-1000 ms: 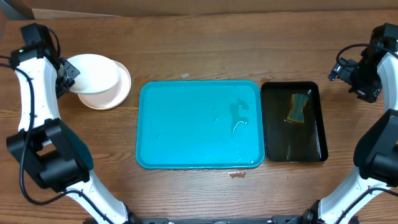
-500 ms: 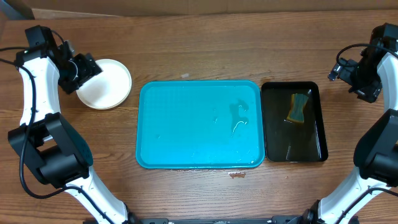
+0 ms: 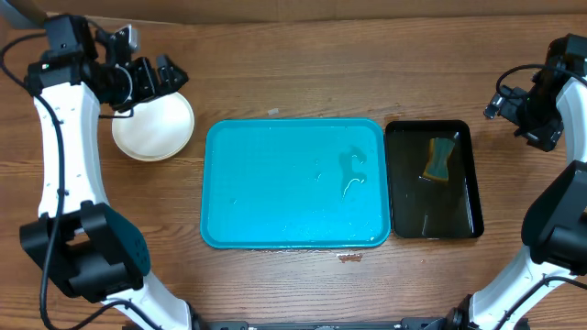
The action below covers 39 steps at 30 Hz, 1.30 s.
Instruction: Clean dirty plates on tray and stack at the side
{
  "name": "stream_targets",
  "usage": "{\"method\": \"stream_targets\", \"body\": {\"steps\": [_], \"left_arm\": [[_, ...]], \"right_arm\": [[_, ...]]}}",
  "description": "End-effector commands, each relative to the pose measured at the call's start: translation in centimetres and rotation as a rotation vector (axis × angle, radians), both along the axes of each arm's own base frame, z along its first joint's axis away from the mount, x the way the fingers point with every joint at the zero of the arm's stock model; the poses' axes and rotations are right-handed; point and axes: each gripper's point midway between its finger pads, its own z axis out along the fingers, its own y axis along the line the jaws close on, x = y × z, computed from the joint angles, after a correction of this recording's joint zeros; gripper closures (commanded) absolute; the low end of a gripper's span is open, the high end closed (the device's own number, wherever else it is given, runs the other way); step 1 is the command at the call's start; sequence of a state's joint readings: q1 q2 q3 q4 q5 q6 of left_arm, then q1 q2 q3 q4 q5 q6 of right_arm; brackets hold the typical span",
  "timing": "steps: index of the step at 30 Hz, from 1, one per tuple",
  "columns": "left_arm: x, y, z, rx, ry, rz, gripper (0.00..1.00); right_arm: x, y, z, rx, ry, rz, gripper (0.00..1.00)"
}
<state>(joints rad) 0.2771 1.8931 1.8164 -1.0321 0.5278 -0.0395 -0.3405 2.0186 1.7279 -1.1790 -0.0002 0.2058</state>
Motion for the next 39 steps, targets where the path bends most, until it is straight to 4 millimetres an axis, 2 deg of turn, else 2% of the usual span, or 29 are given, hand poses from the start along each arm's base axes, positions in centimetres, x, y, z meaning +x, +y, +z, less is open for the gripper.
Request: {"method": "stream_targets", "body": {"steps": [1, 18, 21, 23, 27, 31, 33, 35, 39], "left_arm": [[-0.2, -0.4, 0.7, 0.007, -0.016, -0.033, 0.00], [-0.2, -0.4, 0.7, 0.007, -0.018, -0.034, 0.00], [-0.2, -0.4, 0.7, 0.007, -0.018, -0.034, 0.00], [-0.2, -0.4, 0.7, 0.008, -0.018, -0.034, 0.00], [-0.2, -0.4, 0.7, 0.008, -0.018, -0.034, 0.00], [-0.2, -0.4, 0.7, 0.008, -0.018, -0.034, 0.00], [-0.2, -0.4, 0.7, 0.008, -0.018, -0.034, 0.00], [-0.2, -0.4, 0.7, 0.007, -0.018, -0.034, 0.00], [-0.2, -0.4, 0.7, 0.007, -0.018, -0.034, 0.00]], "right_arm": [[0.3, -0.1, 1.3, -0.011, -0.037, -0.005, 0.00], [0.3, -0.1, 1.3, -0.011, -0.037, -0.005, 0.00], [0.5, 0.7, 2.0, -0.015, -0.051, 0.014, 0.00], [0.7, 1.5, 4.1, -0.031, -0.101, 0.034, 0.00], [0.6, 4.5, 10.4, -0.072, -0.253, 0.101, 0.00], [-1.0, 9.2, 18.0, -0.104, -0.449, 0.205, 0.00], [-2.7, 11.8, 21.7, -0.110, -0.551, 0.266, 0.00], [-5.1, 14.7, 25.6, -0.106, -0.669, 0.339, 0.00], [-9.3, 17.7, 30.6, -0.106, -0.837, 0.430, 0.00]]}}
